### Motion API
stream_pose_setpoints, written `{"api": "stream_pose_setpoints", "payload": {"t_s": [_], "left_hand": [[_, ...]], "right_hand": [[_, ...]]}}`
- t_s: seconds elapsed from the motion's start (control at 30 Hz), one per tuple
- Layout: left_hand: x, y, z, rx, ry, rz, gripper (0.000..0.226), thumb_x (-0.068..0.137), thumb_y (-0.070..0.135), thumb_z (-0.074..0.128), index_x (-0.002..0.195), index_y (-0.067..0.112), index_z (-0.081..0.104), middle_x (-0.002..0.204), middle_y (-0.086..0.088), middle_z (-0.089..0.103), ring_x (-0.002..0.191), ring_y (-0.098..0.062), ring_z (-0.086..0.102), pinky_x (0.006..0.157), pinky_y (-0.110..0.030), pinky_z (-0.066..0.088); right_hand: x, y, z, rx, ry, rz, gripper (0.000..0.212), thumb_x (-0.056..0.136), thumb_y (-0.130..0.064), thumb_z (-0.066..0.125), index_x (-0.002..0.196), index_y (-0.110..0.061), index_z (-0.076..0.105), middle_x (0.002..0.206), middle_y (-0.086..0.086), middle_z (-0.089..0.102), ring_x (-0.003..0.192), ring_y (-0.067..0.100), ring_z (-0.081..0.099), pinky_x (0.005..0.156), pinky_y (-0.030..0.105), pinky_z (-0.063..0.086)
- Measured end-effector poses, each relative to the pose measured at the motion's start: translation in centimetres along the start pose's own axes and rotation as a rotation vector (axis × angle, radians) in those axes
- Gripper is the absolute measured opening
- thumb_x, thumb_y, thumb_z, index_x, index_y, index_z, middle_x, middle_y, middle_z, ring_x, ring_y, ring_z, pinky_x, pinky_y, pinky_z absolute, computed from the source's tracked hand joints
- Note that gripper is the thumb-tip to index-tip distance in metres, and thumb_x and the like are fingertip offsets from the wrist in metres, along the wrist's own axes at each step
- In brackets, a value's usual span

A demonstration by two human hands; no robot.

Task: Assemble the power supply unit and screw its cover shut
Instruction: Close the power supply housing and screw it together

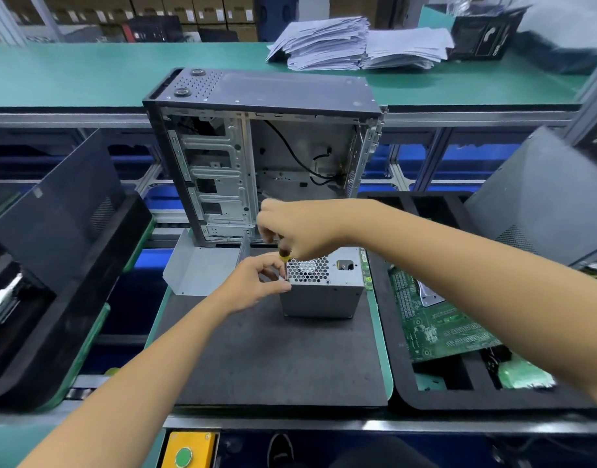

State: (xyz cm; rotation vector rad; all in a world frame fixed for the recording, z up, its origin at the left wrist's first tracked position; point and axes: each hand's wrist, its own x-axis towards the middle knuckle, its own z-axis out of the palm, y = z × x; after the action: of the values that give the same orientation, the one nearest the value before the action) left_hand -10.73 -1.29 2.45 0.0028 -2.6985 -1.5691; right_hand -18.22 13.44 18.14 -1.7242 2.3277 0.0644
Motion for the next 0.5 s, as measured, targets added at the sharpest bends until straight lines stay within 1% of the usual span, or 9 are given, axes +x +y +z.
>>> {"api": "stream_pose_setpoints", "payload": {"t_s": [0.03, 0.07, 0.1, 0.17, 0.23, 0.3, 0.37, 0.43, 0.5], "left_hand": [[0.0, -0.01, 0.01, 0.006, 0.004, 0.003, 0.016, 0.078, 0.017, 0.079, 0.082, 0.015, 0.063, 0.076, 0.018, 0.063, 0.068, 0.003, 0.054, 0.064, -0.013, 0.044], [-0.03, 0.0, 0.0, 0.008, 0.005, 0.004, 0.016, 0.078, 0.017, 0.079, 0.082, 0.015, 0.063, 0.077, 0.019, 0.064, 0.068, 0.004, 0.054, 0.064, -0.012, 0.044], [-0.07, 0.02, 0.0, 0.004, 0.004, 0.001, 0.016, 0.078, 0.017, 0.079, 0.081, 0.015, 0.064, 0.077, 0.019, 0.064, 0.069, 0.004, 0.055, 0.064, -0.012, 0.044], [-0.11, 0.12, 0.0, -0.003, -0.001, -0.01, 0.015, 0.078, 0.019, 0.078, 0.08, 0.016, 0.063, 0.078, 0.018, 0.063, 0.07, 0.002, 0.055, 0.065, -0.016, 0.046], [-0.13, 0.17, 0.01, 0.005, -0.014, -0.008, 0.015, 0.079, 0.02, 0.078, 0.079, 0.017, 0.063, 0.078, 0.018, 0.063, 0.072, 0.0, 0.055, 0.067, -0.019, 0.047], [-0.19, 0.23, 0.01, 0.001, -0.005, -0.008, 0.015, 0.079, 0.02, 0.078, 0.079, 0.017, 0.063, 0.078, 0.016, 0.063, 0.069, 0.001, 0.053, 0.065, -0.018, 0.047], [-0.28, 0.24, -0.01, -0.001, 0.005, -0.024, 0.015, 0.079, 0.021, 0.078, 0.08, 0.017, 0.064, 0.08, 0.008, 0.064, 0.067, 0.003, 0.053, 0.062, -0.021, 0.047], [-0.26, 0.26, 0.0, 0.006, 0.006, -0.03, 0.015, 0.079, 0.021, 0.078, 0.081, 0.017, 0.064, 0.08, 0.007, 0.064, 0.067, 0.003, 0.054, 0.061, -0.022, 0.047], [-0.27, 0.32, 0.02, 0.003, -0.004, -0.017, 0.015, 0.079, 0.019, 0.078, 0.08, 0.015, 0.064, 0.079, 0.015, 0.063, 0.068, 0.004, 0.053, 0.062, -0.017, 0.046]], "right_hand": [[0.1, -0.13, -0.05, -0.006, 0.008, -0.025, 0.007, 0.087, -0.01, 0.056, 0.094, -0.011, 0.056, 0.101, 0.003, 0.049, 0.084, 0.021, 0.054, 0.07, 0.037, 0.047], [0.18, -0.32, 0.04, -0.046, 0.038, -0.013, 0.004, 0.086, -0.009, 0.057, 0.09, -0.009, 0.058, 0.097, 0.004, 0.052, 0.084, 0.022, 0.054, 0.07, 0.037, 0.049], [0.31, -0.6, 0.17, -0.087, 0.093, 0.023, 0.008, 0.088, -0.014, 0.058, 0.083, -0.008, 0.056, 0.09, 0.006, 0.052, 0.08, 0.023, 0.053, 0.065, 0.037, 0.049], [0.46, -0.92, 0.63, -0.179, 0.165, 0.118, 0.033, 0.098, -0.028, 0.05, 0.07, -0.013, 0.042, 0.073, 0.004, 0.041, 0.061, 0.02, 0.044, 0.051, 0.033, 0.039], [0.3, -0.84, 0.73, -0.257, 0.215, 0.137, 0.04, 0.102, -0.035, 0.04, 0.068, -0.015, 0.035, 0.068, 0.002, 0.035, 0.056, 0.02, 0.037, 0.052, 0.031, 0.032], [0.21, -0.51, 0.45, -0.197, 0.157, 0.091, 0.025, 0.098, -0.031, 0.048, 0.08, -0.014, 0.041, 0.083, 0.003, 0.042, 0.06, 0.019, 0.042, 0.054, 0.031, 0.032], [0.1, -0.37, 0.05, -0.069, 0.039, -0.013, 0.011, 0.088, -0.015, 0.058, 0.088, -0.014, 0.047, 0.096, 0.0, 0.044, 0.069, 0.015, 0.046, 0.053, 0.026, 0.032], [0.22, -0.38, 0.01, -0.043, 0.053, -0.012, 0.004, 0.083, -0.009, 0.06, 0.083, -0.011, 0.056, 0.094, 0.002, 0.054, 0.079, 0.018, 0.052, 0.058, 0.025, 0.042], [0.48, -0.66, 0.27, -0.073, 0.127, 0.096, 0.017, 0.089, -0.017, 0.057, 0.075, -0.008, 0.056, 0.082, 0.01, 0.055, 0.071, 0.024, 0.055, 0.053, 0.034, 0.046]]}}
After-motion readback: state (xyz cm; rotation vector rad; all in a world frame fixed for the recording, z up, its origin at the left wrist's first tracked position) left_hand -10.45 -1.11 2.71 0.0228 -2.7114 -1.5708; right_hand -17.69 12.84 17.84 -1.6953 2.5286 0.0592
